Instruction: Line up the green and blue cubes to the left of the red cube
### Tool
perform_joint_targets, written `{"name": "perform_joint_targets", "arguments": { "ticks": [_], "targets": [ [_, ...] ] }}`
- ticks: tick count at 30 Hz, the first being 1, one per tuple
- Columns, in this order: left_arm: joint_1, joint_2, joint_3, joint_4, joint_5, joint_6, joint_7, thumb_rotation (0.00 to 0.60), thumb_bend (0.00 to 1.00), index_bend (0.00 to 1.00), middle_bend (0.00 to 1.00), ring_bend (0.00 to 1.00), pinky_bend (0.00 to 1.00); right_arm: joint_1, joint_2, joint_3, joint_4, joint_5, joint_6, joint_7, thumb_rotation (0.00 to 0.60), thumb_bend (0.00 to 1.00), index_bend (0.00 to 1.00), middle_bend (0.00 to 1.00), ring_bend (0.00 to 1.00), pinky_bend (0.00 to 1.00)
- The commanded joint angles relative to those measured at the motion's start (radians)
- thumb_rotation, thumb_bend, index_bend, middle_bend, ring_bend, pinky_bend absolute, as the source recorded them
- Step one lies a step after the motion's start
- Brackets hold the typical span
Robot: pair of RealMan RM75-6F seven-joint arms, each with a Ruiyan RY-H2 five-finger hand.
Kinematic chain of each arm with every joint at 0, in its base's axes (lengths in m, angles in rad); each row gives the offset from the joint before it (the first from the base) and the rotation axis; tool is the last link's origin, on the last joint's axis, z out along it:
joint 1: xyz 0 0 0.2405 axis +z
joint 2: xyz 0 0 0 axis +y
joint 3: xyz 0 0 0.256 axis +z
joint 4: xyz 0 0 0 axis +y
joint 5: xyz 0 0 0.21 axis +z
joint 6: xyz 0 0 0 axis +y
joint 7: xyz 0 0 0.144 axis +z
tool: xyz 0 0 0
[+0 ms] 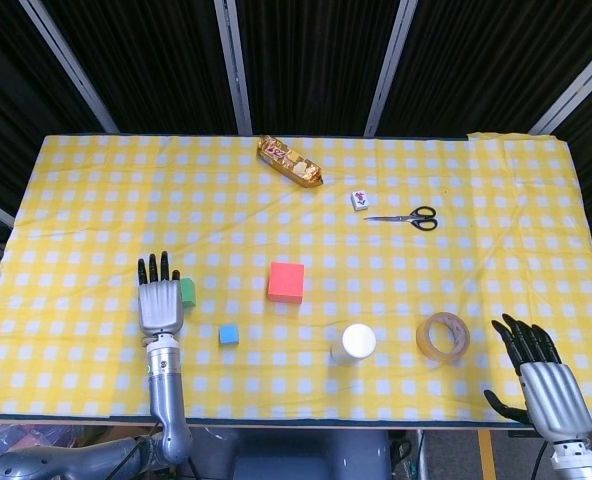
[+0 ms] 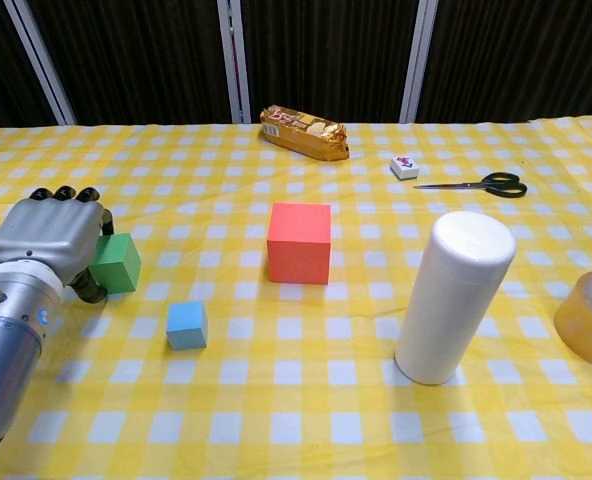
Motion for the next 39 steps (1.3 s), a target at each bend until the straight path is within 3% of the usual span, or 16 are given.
{"name": "perform_joint_targets", "arguments": {
  "ticks": [1, 17, 29, 39],
  "targets": [
    [-0.002, -0.006, -0.002, 0.007, 0.009, 0.006, -0.005, 0.6, 0.31, 0.42, 0.08, 0.0, 0.0, -0.001, 0.001, -0.001, -0.001, -0.004, 0.002, 0.002, 0.6, 0.28, 0.05, 0.0, 0.0, 0.0],
    [-0.003, 0.03, -0.047, -0.039, 0.027, 0.0, -0.034, 0.6, 0.36, 0.47, 0.11, 0.0, 0.0, 0.001, -0.002, -0.006, -0.004, -0.008, -0.004, -0.009, 0.6, 0.28, 0.05, 0.0, 0.0, 0.0],
    [-0.039, 0.22, -0.103, -0.272, -0.044, -0.151, -0.001, 0.6, 0.36, 0.48, 0.11, 0.0, 0.0, -0.002, 0.005, -0.008, -0.011, 0.001, -0.005, -0.011, 0.6, 0.28, 0.05, 0.0, 0.0, 0.0],
    [-0.058, 0.395, -0.097, -0.447, -0.091, -0.185, 0.076, 0.6, 0.35, 0.47, 0.11, 0.0, 0.0, -0.005, 0.006, -0.011, -0.018, -0.005, 0.0, -0.018, 0.6, 0.28, 0.05, 0.0, 0.0, 0.0]
  ]
}}
